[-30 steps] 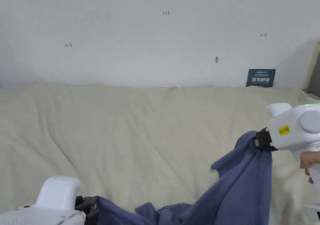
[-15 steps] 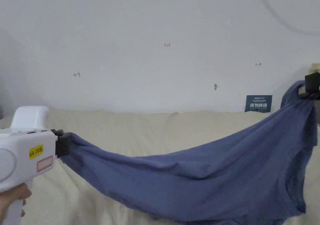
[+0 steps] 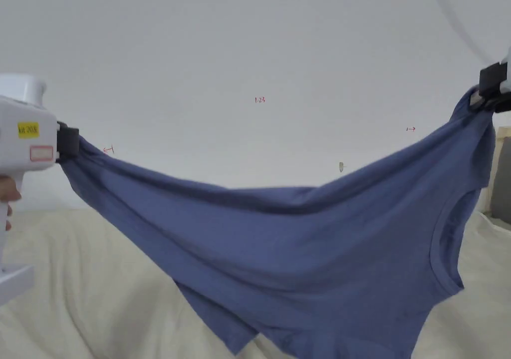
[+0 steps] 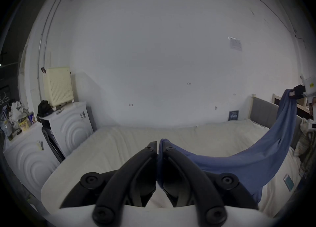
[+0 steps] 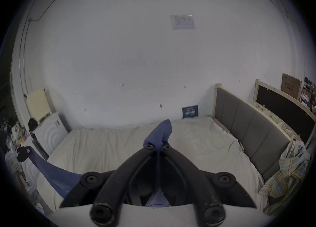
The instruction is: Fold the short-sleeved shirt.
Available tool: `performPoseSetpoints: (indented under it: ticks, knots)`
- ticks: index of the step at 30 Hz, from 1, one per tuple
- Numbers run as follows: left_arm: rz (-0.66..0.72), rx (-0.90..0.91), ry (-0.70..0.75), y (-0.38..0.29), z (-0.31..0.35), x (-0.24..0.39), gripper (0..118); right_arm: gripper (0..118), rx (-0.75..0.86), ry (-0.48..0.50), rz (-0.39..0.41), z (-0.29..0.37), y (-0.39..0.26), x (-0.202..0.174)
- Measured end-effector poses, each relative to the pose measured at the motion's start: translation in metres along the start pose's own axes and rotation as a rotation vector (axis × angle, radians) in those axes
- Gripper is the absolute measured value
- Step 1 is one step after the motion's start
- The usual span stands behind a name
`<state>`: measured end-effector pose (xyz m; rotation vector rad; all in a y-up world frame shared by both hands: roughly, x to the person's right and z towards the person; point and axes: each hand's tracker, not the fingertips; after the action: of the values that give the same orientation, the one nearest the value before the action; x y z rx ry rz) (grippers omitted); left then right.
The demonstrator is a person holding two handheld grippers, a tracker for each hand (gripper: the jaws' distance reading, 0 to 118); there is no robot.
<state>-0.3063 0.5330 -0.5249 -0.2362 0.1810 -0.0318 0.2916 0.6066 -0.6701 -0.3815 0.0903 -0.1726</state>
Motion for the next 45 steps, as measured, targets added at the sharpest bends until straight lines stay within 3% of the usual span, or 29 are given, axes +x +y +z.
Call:
performPoseSetpoints:
  ticks: [10, 15, 19, 24, 31, 35, 38, 45]
  knots:
    - [0.012, 0.06, 0.035, 0.072, -0.066, -0.019, 5, 1, 0.085, -0.042, 0.021, -0.004, 0.066, -0.02]
    - [0.043, 0.089, 0.03, 0.078, -0.083, -0.024, 5, 1, 0.075, -0.046, 0.062, -0.019, 0.061, -0.019]
    - [0.035, 0.057, 0.036, 0.058, -0.094, -0.02, 5, 1, 0.034, -0.031, 0.05, -0.045, 0.04, -0.007]
    - [-0.011, -0.022, 0.055, 0.001, -0.105, -0.01, 5, 1, -0.059, -0.035, 0.082, -0.07, -0.017, 0.0]
    - [0.04, -0.234, 0.013, -0.138, -0.092, -0.001, 5, 1, -0.272, -0.02, 0.04, -0.09, -0.157, 0.038]
    - [0.021, -0.318, 0.029, -0.214, -0.048, 0.004, 5, 1, -0.373, -0.031, 0.0, -0.072, -0.248, 0.065]
    - [0.091, -0.364, 0.015, -0.257, -0.001, 0.002, 5, 1, -0.444, -0.027, -0.039, -0.048, -0.308, 0.08]
    - [0.107, -0.441, 0.036, -0.318, 0.105, -0.004, 5, 1, -0.546, -0.041, -0.099, 0.007, -0.397, 0.109]
